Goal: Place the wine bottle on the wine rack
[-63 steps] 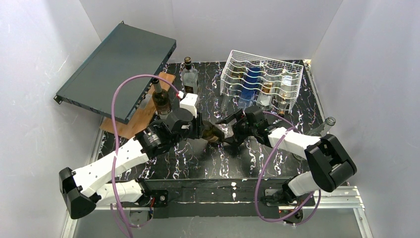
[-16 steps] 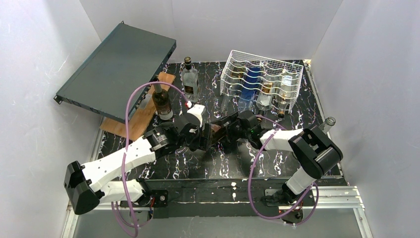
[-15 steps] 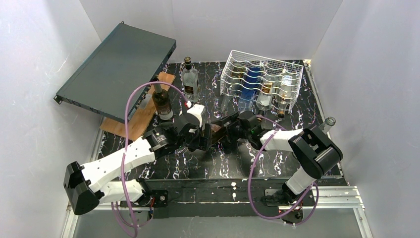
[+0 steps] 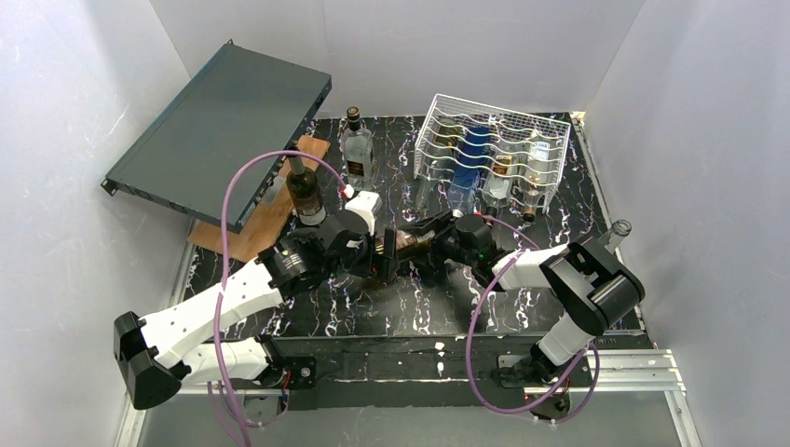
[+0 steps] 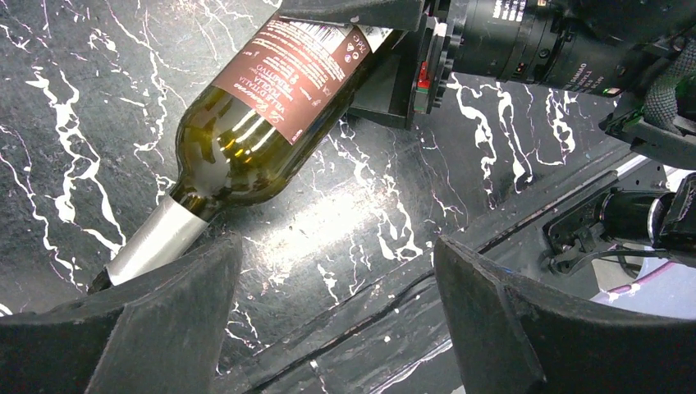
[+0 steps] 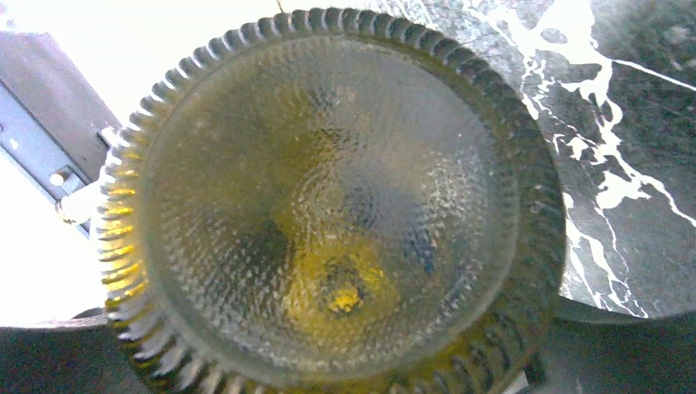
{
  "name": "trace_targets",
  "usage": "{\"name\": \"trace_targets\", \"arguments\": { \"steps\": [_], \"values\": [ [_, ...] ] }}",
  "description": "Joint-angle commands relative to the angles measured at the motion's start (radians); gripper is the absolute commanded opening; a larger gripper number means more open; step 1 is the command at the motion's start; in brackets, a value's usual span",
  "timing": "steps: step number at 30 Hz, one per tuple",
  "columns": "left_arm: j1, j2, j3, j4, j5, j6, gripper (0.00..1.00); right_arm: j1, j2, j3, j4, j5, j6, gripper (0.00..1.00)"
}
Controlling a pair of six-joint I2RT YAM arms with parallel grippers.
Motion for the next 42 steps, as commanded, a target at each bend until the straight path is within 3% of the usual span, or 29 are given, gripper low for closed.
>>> {"name": "trace_targets", "arguments": {
  "steps": [1, 6, 13, 23, 28, 42],
  "values": [
    [-0.002, -0.027, 0.049, -0.030, -0.008, 0.010, 0.86, 0.000, -0.047, 0.019, 0.171, 0.007, -0.066, 0.01],
    [-0.002, -0.048, 0.071, -0.051, -0.030, 0.019, 0.86, 0.000, -0.137, 0.097, -0.102, 0.034, -0.307, 0.01],
    [-0.002, -0.076, 0.132, -0.104, -0.059, 0.052, 0.87, -0.027, -0.189, 0.177, -0.227, -0.004, -0.439, 0.01],
    [-0.002, -0.093, 0.180, -0.139, -0.070, 0.066, 0.88, -0.112, -0.132, 0.349, -0.255, -0.225, -0.420, 0.01],
    [-0.002, -0.103, 0.176, -0.141, -0.089, 0.065, 0.88, -0.147, -0.112, 0.462, -0.372, -0.242, -0.490, 0.01],
    [-0.002, -0.044, 0.229, -0.162, -0.111, 0.106, 0.93, -0.235, -0.055, 0.629, -0.467, -0.321, -0.549, 0.01]
  ]
}}
